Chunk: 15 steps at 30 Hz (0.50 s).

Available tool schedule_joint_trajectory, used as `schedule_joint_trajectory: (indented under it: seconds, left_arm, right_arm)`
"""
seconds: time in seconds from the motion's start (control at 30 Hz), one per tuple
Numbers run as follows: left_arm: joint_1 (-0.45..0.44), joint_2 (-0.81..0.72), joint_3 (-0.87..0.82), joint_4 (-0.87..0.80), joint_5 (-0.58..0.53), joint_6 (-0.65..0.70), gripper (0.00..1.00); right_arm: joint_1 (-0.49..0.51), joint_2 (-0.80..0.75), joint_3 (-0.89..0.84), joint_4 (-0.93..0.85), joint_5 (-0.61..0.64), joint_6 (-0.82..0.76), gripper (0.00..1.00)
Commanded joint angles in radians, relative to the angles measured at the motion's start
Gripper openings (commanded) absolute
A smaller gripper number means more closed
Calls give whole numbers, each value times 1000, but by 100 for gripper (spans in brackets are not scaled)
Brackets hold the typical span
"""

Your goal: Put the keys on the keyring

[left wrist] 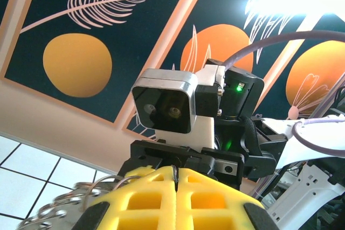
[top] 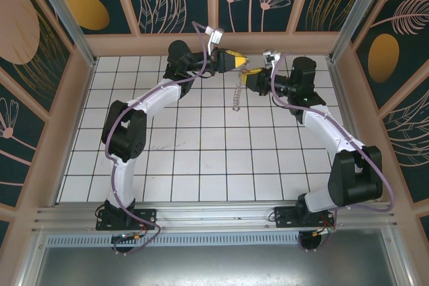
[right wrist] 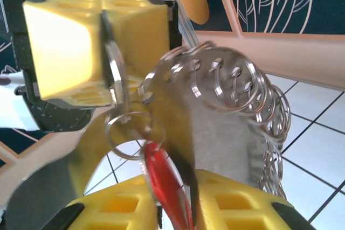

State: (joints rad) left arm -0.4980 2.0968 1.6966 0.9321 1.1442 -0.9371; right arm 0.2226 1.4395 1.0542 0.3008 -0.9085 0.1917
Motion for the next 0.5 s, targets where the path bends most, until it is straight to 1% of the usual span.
schedule_joint_trajectory:
  seconds: [0.0, 0.03, 0.1, 0.23, 0.47]
  left_arm:
    - [-9, -44, 35, 58, 1, -3, 0]
    - [-8, -45, 36, 59, 1, -5, 0]
    - [-8, -43, 35, 58, 0, -4, 0]
    - [-8, -44, 35, 57, 0, 0, 0]
    - [-8, -46, 28, 44, -9, 19, 0]
  right_arm:
    - [6, -39, 23, 11, -4, -14, 11]
    - [5, -40, 21, 7, -6, -14, 5]
    - [6, -45, 18, 2, -6, -15, 0]
    - [6, -55, 21, -21, -4, -21, 0]
    - [6, -89, 24, -121, 34, -69, 0]
